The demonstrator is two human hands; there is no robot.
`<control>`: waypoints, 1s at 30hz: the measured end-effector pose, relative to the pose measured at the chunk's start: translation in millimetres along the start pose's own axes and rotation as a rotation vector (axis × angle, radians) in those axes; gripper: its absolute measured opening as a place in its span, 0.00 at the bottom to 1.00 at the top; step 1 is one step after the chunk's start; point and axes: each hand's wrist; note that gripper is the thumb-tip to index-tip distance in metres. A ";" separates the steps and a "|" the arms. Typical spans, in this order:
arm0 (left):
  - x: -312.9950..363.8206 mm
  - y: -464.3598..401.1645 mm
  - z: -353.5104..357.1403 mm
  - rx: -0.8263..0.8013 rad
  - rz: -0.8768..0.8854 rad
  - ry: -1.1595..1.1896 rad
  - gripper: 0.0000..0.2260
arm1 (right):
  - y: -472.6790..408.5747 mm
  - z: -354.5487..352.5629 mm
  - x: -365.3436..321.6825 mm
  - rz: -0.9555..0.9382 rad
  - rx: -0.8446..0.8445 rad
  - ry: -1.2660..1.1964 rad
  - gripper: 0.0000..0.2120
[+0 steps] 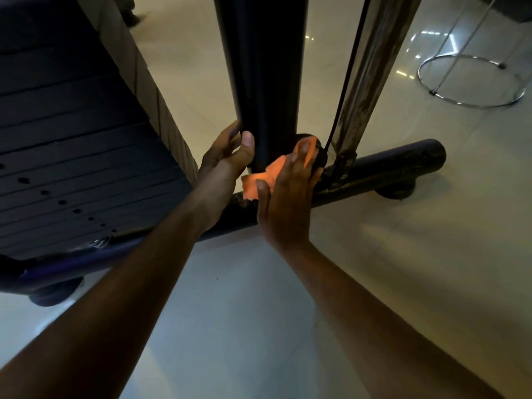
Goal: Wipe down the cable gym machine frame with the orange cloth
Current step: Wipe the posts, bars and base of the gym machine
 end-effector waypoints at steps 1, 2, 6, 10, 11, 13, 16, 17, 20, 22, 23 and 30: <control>-4.4 1.1 0.1 -0.001 0.002 0.000 0.34 | 12.5 5.4 17.1 -0.092 -0.046 0.086 0.35; -10.0 2.2 0.2 -0.006 0.002 -0.003 0.34 | 26.6 9.9 37.9 -0.180 -0.099 0.176 0.37; -29.0 5.3 2.7 -0.010 -0.034 -0.010 0.35 | 60.6 13.8 76.7 -0.160 -0.255 0.257 0.42; -36.6 2.2 2.1 -0.010 -0.026 -0.008 0.36 | 52.6 26.3 26.8 0.198 -0.116 -0.143 0.38; -36.3 1.5 1.3 -0.014 -0.021 -0.003 0.36 | 49.5 30.6 12.9 0.295 -0.068 -0.230 0.38; -37.2 0.8 -0.1 -0.018 -0.013 0.003 0.36 | 49.2 36.8 0.2 0.404 -0.040 -0.309 0.38; -38.2 2.2 0.4 -0.009 -0.009 -0.001 0.34 | 58.2 32.5 30.6 0.212 -0.165 -0.108 0.42; -38.9 2.6 1.1 -0.004 -0.010 -0.006 0.33 | 61.4 29.8 48.1 0.090 -0.217 0.003 0.45; -42.7 3.7 2.3 0.008 -0.026 -0.004 0.31 | 65.8 27.1 66.4 0.010 -0.243 0.111 0.48; -44.9 3.7 3.6 0.019 -0.033 0.008 0.29 | 64.1 34.6 35.5 0.221 -0.137 -0.056 0.44; -45.5 2.8 3.7 0.027 -0.032 0.009 0.29 | 61.8 39.0 16.8 0.344 -0.093 -0.145 0.43; -53.4 1.4 3.6 0.019 -0.018 0.013 0.37 | 73.4 27.1 65.1 0.050 -0.267 0.194 0.41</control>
Point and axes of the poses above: each hand's wrist, its own y-axis away from the middle knuckle, its own z-axis out of the palm, x = y × z, and after that the axes turned 4 degrees about y, right-handed
